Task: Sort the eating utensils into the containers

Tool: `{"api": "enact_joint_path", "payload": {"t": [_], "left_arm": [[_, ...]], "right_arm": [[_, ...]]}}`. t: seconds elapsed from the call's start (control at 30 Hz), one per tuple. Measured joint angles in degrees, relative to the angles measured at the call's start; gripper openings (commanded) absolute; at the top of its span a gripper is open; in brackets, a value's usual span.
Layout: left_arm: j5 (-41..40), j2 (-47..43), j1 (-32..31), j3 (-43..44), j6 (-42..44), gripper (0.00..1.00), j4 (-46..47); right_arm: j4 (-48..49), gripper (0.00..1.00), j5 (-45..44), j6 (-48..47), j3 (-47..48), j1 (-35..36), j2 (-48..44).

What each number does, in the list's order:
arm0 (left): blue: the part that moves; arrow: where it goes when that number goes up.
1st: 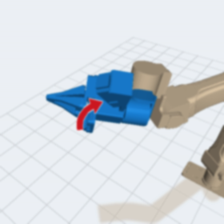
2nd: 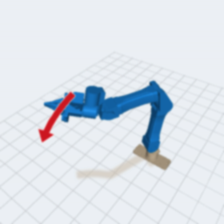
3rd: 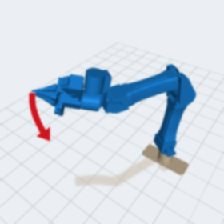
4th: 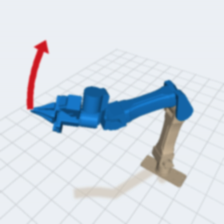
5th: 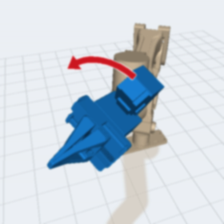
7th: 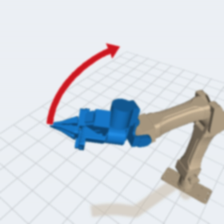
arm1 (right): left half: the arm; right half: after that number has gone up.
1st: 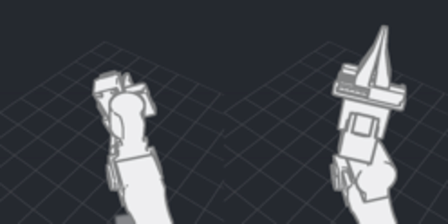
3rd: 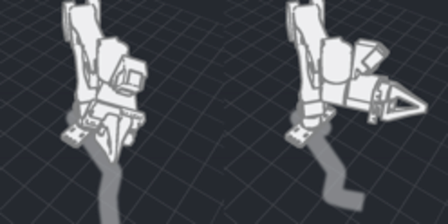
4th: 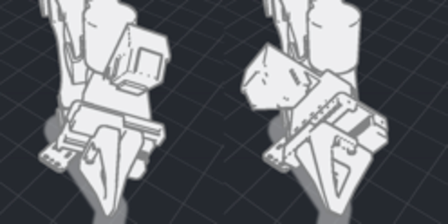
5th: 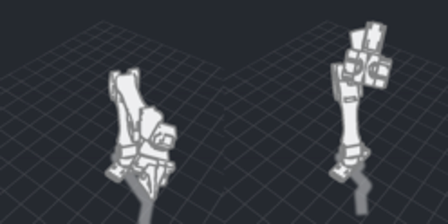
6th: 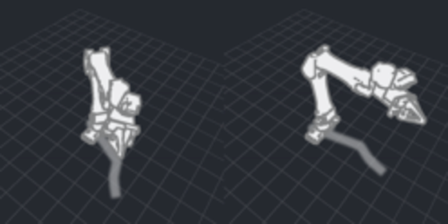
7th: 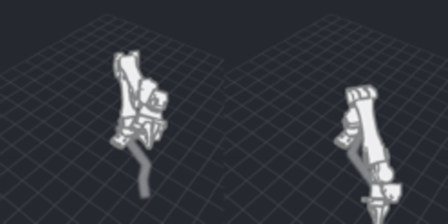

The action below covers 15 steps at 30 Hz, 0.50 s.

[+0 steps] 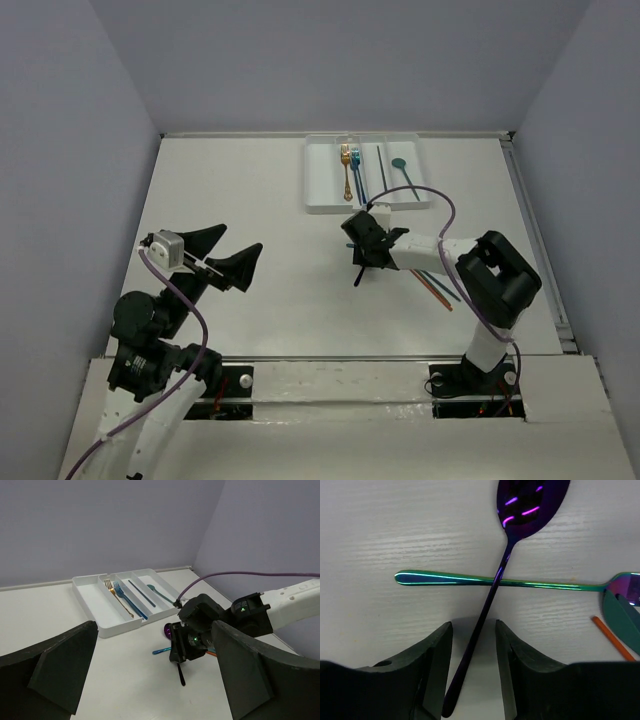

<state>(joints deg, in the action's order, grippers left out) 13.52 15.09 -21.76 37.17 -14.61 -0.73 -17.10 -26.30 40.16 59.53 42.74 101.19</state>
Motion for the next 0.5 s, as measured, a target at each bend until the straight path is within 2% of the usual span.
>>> {"api": "enact_joint_path", "payload": {"t": [0.07, 0.17, 0.23, 0.3, 0.5], "left_arm": [[0.00, 0.00, 0.00, 0.00, 0.00, 0.99, 0.00], [0.00, 0.00, -0.39, 0.00, 0.00, 0.99, 0.00], [0.00, 0.00, -0.42, 0.00, 0.00, 0.99, 0.00], [0.00, 0.00, -0.42, 0.00, 0.00, 0.99, 0.00], [0.02, 0.04, -0.42, 0.00, 0.00, 0.99, 0.00]], "right_arm": [[0.24, 0.35, -1.05, 0.61, 0.33, 0.00, 1.25], [0.02, 0.29, -2.49, 1.31, 0.92, 0.00, 2.01], [0.07, 0.18, -3.26, 1.90, 1.27, 0.02, 2.38], [0.22, 0.11, -3.56, 2.34, 1.29, 0.09, 2.45], [0.02, 0.02, -4.52, 3.43, 1.29, 0.09, 2.43]]}}
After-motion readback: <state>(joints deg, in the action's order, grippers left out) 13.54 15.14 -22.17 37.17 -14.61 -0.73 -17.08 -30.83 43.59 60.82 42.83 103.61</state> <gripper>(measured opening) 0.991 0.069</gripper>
